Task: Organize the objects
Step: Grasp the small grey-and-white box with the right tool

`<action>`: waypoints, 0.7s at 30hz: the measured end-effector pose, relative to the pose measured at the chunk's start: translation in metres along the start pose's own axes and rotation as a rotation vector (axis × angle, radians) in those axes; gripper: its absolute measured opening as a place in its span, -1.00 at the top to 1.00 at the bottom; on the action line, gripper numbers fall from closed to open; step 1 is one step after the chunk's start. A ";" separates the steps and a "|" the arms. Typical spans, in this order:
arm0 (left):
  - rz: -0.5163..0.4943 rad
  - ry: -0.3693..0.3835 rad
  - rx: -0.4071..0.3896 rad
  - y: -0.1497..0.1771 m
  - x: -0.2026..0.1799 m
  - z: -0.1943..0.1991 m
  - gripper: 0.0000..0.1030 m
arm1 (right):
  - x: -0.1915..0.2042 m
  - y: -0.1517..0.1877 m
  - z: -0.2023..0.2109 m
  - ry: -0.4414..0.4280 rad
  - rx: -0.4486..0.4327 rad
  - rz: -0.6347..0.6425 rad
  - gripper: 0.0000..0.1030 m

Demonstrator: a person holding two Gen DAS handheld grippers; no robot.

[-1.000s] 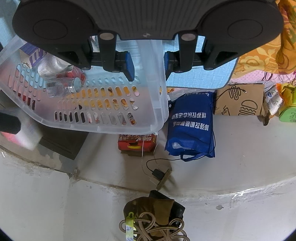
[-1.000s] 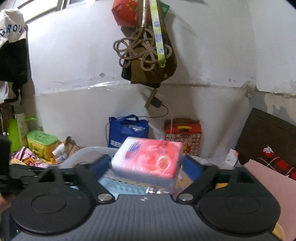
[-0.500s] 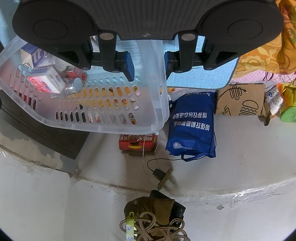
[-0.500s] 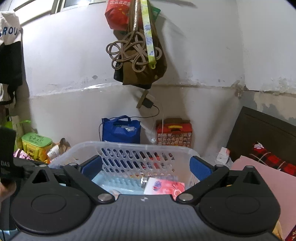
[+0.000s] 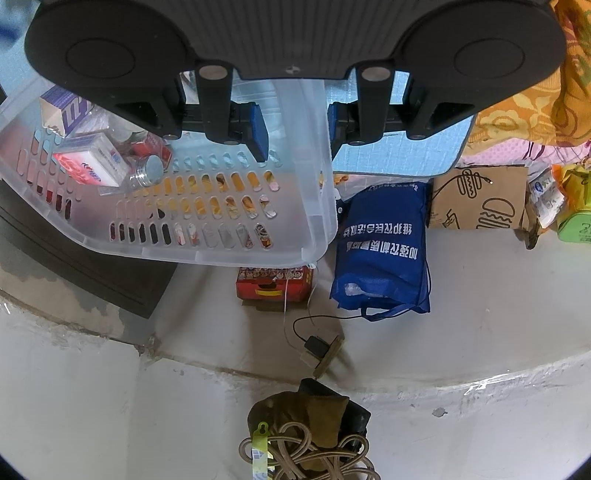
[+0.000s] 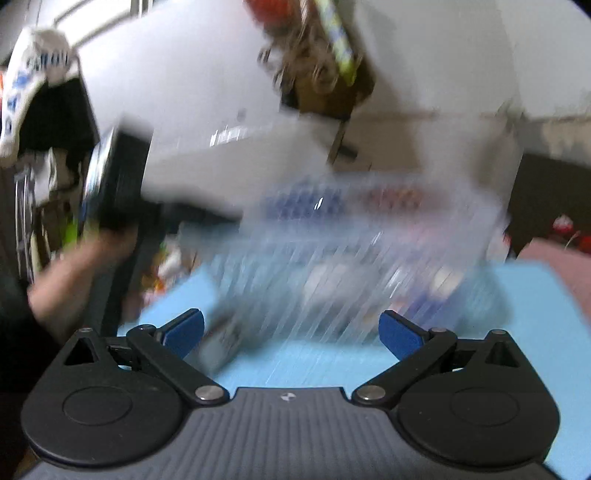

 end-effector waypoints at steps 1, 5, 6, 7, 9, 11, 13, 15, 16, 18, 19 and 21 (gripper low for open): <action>0.001 0.000 0.001 0.000 0.000 0.000 0.31 | 0.010 0.008 -0.010 -0.014 0.023 0.008 -1.00; 0.003 0.000 0.002 0.000 0.000 0.000 0.31 | 0.051 0.023 -0.049 -0.090 0.102 0.038 -0.90; 0.003 -0.001 0.002 0.000 0.000 0.000 0.31 | 0.054 0.022 -0.055 -0.076 0.095 0.040 -0.89; 0.002 -0.001 0.002 0.000 0.000 0.000 0.31 | 0.056 0.020 -0.059 -0.068 0.091 0.038 -0.89; 0.002 0.000 0.002 0.000 0.000 0.000 0.31 | 0.060 0.016 -0.067 -0.082 0.098 0.025 -0.80; -0.011 0.001 -0.002 0.000 -0.002 0.000 0.30 | 0.062 0.014 -0.073 -0.083 0.097 0.015 -0.65; -0.007 0.002 0.000 -0.001 -0.002 0.000 0.30 | 0.063 0.011 -0.083 -0.056 0.112 0.024 -0.50; -0.009 0.004 0.001 -0.002 -0.002 0.000 0.30 | 0.061 0.015 -0.086 -0.048 0.143 0.040 -0.33; -0.010 0.004 0.001 -0.002 -0.001 0.000 0.30 | 0.063 0.015 -0.088 -0.056 0.149 0.044 -0.16; -0.008 0.010 0.003 -0.002 -0.002 0.000 0.30 | 0.067 0.021 -0.084 -0.049 0.154 0.052 0.02; -0.010 0.009 0.002 -0.002 -0.003 0.000 0.30 | 0.068 0.022 -0.082 -0.063 0.149 0.055 0.15; -0.011 0.007 0.002 -0.002 -0.002 0.001 0.30 | 0.070 0.023 -0.079 -0.079 0.138 0.058 0.32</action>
Point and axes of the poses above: each gripper's, at about its wrist camera, not at the fingertips, and z roughly against the way its jaws point, x to its left, y to its underside, the point moved 10 cm from there along -z, roughly the way its jaws point, and after that the axes turned 8 degrees about z, right-handed, at the moved point
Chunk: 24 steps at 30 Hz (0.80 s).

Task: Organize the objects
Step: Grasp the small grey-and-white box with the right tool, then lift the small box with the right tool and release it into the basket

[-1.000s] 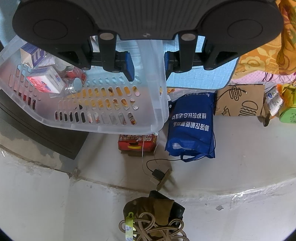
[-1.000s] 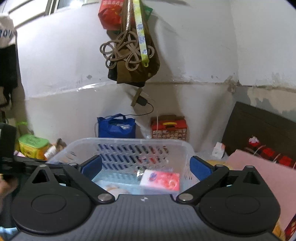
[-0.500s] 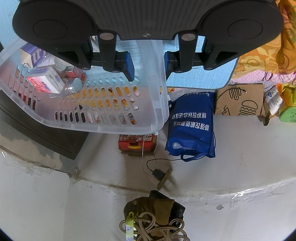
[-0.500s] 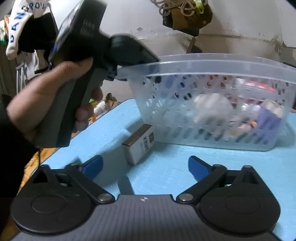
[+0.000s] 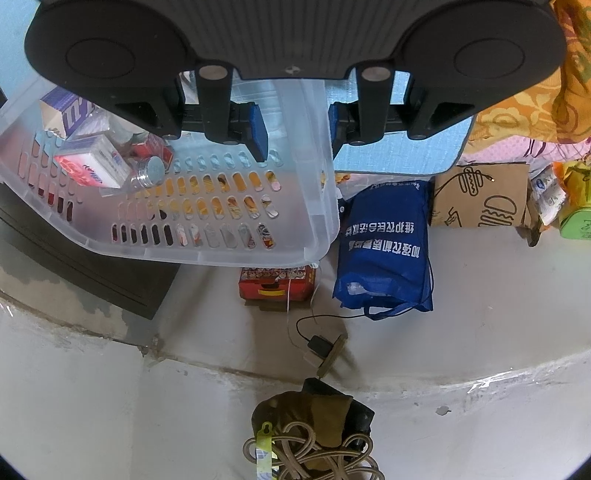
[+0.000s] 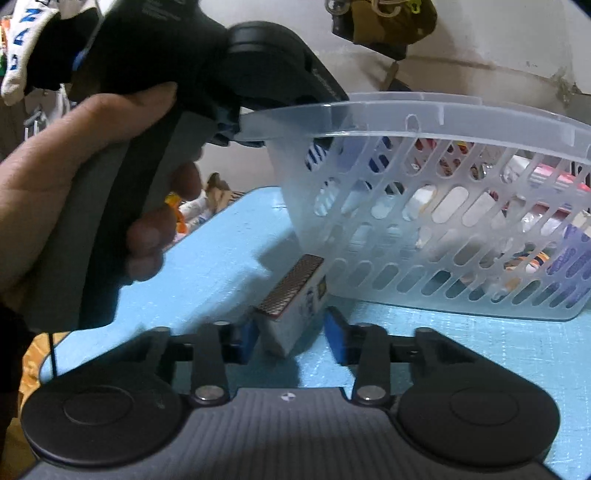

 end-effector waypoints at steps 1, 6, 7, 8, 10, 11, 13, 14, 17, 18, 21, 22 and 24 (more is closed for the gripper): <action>0.001 0.001 0.000 0.000 0.000 0.000 0.30 | 0.001 0.000 0.002 -0.001 -0.007 0.005 0.43; 0.001 0.000 -0.001 0.000 0.001 0.001 0.30 | -0.010 0.002 0.016 0.037 -0.038 -0.010 0.65; 0.001 -0.001 -0.001 0.000 0.001 0.001 0.30 | -0.015 0.005 0.022 0.046 -0.044 -0.015 0.65; 0.000 -0.001 -0.002 0.001 0.002 0.001 0.30 | -0.019 0.007 0.028 0.052 -0.048 -0.022 0.65; 0.000 -0.002 -0.003 0.000 0.002 0.000 0.30 | -0.029 0.011 0.039 0.067 -0.060 -0.036 0.65; 0.002 -0.001 -0.001 0.000 0.002 0.000 0.30 | -0.033 0.013 0.045 0.073 -0.068 -0.036 0.65; 0.001 -0.002 -0.001 0.000 0.002 0.000 0.30 | -0.041 0.017 0.056 0.085 -0.076 -0.043 0.65; 0.001 0.000 0.000 0.000 0.002 0.000 0.30 | -0.045 0.020 0.063 0.087 -0.082 -0.050 0.65; 0.007 0.011 0.006 0.001 0.003 0.000 0.30 | -0.059 0.032 0.090 0.096 -0.120 -0.089 0.66; 0.004 0.007 0.004 0.001 0.003 0.000 0.30 | -0.064 0.036 0.099 0.098 -0.129 -0.110 0.66; 0.003 0.001 0.000 0.000 0.003 0.000 0.30 | -0.083 0.048 0.123 0.129 -0.146 -0.153 0.65; 0.002 0.001 -0.003 0.000 0.003 -0.001 0.30 | -0.089 0.050 0.131 0.139 -0.150 -0.159 0.65; 0.001 0.001 -0.007 0.000 0.003 -0.001 0.30 | -0.097 0.049 0.141 0.151 -0.147 -0.162 0.65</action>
Point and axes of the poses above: each gripper's, at about its wrist camera, not at the fingertips, and z roughly against the way its jaws point, x to its left, y to its underside, the point moved 10 cm from there along -z, roughly the way its jaws point, and after that the axes turned 8 degrees about z, right-handed, at the moved point
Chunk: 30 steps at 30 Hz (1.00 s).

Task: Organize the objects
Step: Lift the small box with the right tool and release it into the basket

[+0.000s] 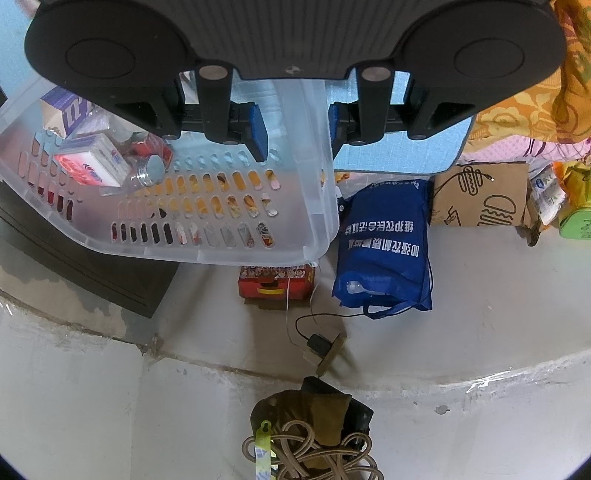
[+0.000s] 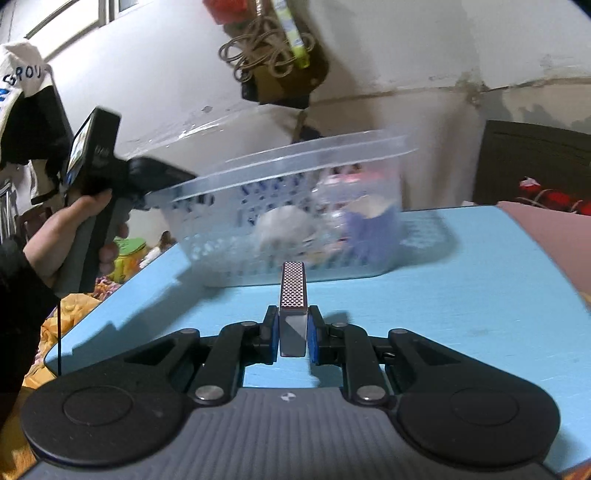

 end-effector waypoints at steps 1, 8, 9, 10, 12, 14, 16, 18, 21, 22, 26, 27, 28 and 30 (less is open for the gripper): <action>0.000 0.000 0.000 0.000 0.000 0.000 0.30 | -0.006 -0.001 0.003 0.015 -0.003 0.001 0.65; 0.000 -0.004 0.001 0.000 0.001 0.000 0.30 | -0.046 -0.030 0.039 0.114 -0.074 0.008 0.65; 0.001 -0.005 0.001 0.000 0.000 0.000 0.30 | -0.050 -0.035 0.042 0.118 -0.081 0.008 0.65; 0.001 -0.007 0.001 0.000 0.000 0.000 0.30 | -0.055 -0.040 0.045 0.124 -0.088 0.005 0.65; 0.001 -0.009 0.002 0.000 0.000 0.000 0.30 | -0.061 -0.051 0.047 0.144 -0.104 0.013 0.65; 0.001 -0.008 0.003 0.000 0.000 0.000 0.30 | -0.064 -0.063 0.053 0.157 -0.127 0.025 0.66; 0.003 -0.012 0.002 -0.001 0.001 0.000 0.30 | -0.063 -0.080 0.058 0.151 -0.156 0.033 0.65; 0.007 -0.011 0.003 -0.001 0.001 -0.001 0.30 | -0.058 -0.097 0.059 0.135 -0.180 0.052 0.65; 0.007 -0.013 0.003 -0.001 0.002 0.000 0.30 | -0.044 -0.123 0.048 0.079 -0.186 0.086 0.65; 0.007 -0.013 0.003 -0.001 0.002 -0.001 0.30 | -0.039 -0.131 0.040 0.052 -0.179 0.096 0.65; 0.007 -0.011 0.002 -0.001 0.002 0.000 0.30 | -0.020 -0.163 0.002 -0.040 -0.128 0.105 0.65; 0.007 -0.010 0.003 -0.001 0.001 0.000 0.30 | -0.017 -0.166 -0.004 -0.052 -0.120 0.109 0.65; 0.008 -0.009 0.003 -0.001 0.001 -0.001 0.30 | -0.014 -0.172 -0.013 -0.059 -0.111 0.114 0.65; 0.013 -0.009 0.005 -0.001 0.002 -0.001 0.30 | -0.008 -0.180 -0.035 -0.069 -0.078 0.120 0.65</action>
Point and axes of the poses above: each gripper's, at about its wrist camera, not at the fingertips, and z roughly against the way its jaws point, x to its left, y to its underside, the point moved 10 cm from there along -z, roughly the way its jaws point, and after that the axes turned 8 degrees about z, right-handed, at the moved point
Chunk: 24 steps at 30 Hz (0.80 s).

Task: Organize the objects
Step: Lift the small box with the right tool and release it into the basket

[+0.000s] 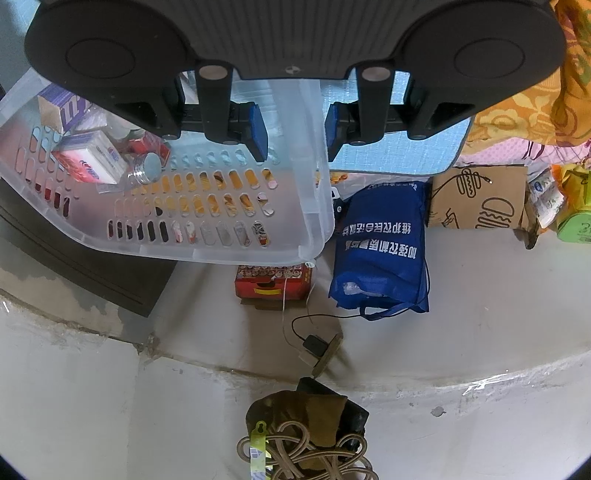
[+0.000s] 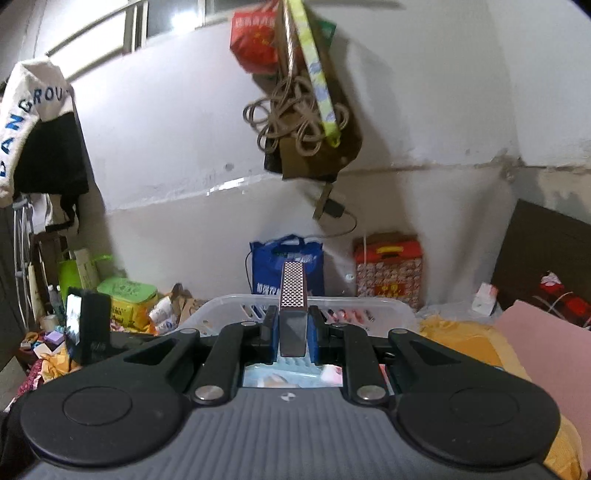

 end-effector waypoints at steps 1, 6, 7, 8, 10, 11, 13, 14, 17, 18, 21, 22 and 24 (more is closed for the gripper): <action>0.004 0.002 0.001 0.000 0.000 0.000 0.30 | 0.003 -0.002 -0.011 -0.008 0.018 0.010 0.65; 0.004 0.003 0.002 0.001 0.000 0.000 0.30 | 0.014 0.003 -0.041 -0.017 0.065 0.044 0.65; 0.004 0.004 0.001 0.001 0.000 0.000 0.30 | 0.013 0.005 -0.043 -0.015 0.070 0.046 0.65; 0.003 0.004 0.001 0.001 0.000 0.000 0.30 | 0.013 0.007 -0.046 -0.013 0.074 0.048 0.62; 0.003 0.005 0.001 0.001 0.000 0.000 0.30 | 0.010 0.010 -0.051 -0.004 0.080 0.056 0.10; 0.004 0.007 0.002 0.001 0.000 0.000 0.30 | 0.007 0.009 -0.053 0.009 0.075 0.055 -0.28; 0.006 0.009 0.005 0.002 0.000 -0.001 0.30 | -0.002 0.008 -0.053 0.055 0.054 0.051 -0.28; 0.005 0.008 0.004 0.002 -0.001 -0.001 0.30 | -0.006 0.010 -0.050 0.073 0.054 0.050 -0.28; 0.004 0.007 0.003 0.002 -0.002 -0.002 0.30 | -0.017 0.011 -0.038 0.078 0.036 0.011 -0.31; 0.003 0.007 0.002 0.002 -0.002 -0.001 0.30 | -0.020 0.012 -0.035 0.076 0.035 0.002 -0.33; 0.003 0.002 0.002 0.001 -0.001 -0.002 0.30 | -0.027 0.018 -0.029 0.081 0.035 -0.016 -0.51; 0.004 0.002 0.002 0.001 -0.001 -0.003 0.30 | -0.029 0.019 -0.029 0.083 0.039 -0.015 -0.52; 0.005 0.002 0.003 0.001 -0.002 -0.003 0.30 | -0.032 0.023 -0.029 0.090 0.054 -0.018 -0.54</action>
Point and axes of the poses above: each gripper's, at about its wrist camera, not at the fingertips, and z roughly against the way its jaws point, x to its left, y to its underside, the point moved 10 cm from there along -z, roughly the way its jaws point, and after that the axes turned 8 degrees about z, right-handed, at the moved point
